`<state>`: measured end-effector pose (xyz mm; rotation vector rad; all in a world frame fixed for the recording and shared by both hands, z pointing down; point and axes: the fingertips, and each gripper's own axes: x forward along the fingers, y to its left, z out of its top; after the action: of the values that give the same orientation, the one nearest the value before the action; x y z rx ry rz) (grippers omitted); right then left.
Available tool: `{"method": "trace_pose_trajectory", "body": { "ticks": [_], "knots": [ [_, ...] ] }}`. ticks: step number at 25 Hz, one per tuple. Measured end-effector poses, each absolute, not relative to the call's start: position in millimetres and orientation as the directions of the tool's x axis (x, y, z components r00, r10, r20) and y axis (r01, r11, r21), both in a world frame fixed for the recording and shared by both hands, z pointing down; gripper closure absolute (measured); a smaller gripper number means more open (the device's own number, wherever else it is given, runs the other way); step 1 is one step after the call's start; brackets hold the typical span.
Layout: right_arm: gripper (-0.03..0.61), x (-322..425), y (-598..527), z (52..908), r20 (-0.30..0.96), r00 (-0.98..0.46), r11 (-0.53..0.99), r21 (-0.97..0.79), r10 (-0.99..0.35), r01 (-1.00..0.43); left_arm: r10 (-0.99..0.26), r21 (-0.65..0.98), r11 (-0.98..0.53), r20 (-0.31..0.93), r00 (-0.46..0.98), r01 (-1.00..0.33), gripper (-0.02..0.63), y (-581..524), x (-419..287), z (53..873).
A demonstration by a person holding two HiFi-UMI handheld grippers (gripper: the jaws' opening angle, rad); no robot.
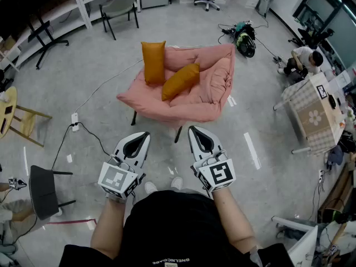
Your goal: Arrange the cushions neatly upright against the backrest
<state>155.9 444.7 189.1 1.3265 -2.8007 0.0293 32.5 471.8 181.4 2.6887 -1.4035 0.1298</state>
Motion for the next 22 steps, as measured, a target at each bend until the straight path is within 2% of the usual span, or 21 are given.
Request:
{"method": "trace_pose_trajectory", "body": {
  "ticks": [13,22],
  "knots": [
    [0.569,181.3,415.6,187.9,0.001,-0.700,0.700,-0.030,-0.714,-0.714,-0.832,0.038,-0.533,0.158,0.532,-0.845,0.601,441.3,67.9,189.3],
    [0.569,198.9,389.4,197.9,-0.003,-0.690,0.689,-0.043,-0.724,-0.723,-0.834,0.042,-0.515,0.204,0.512,-0.856,0.601,420.1,75.9,205.8]
  ]
}}
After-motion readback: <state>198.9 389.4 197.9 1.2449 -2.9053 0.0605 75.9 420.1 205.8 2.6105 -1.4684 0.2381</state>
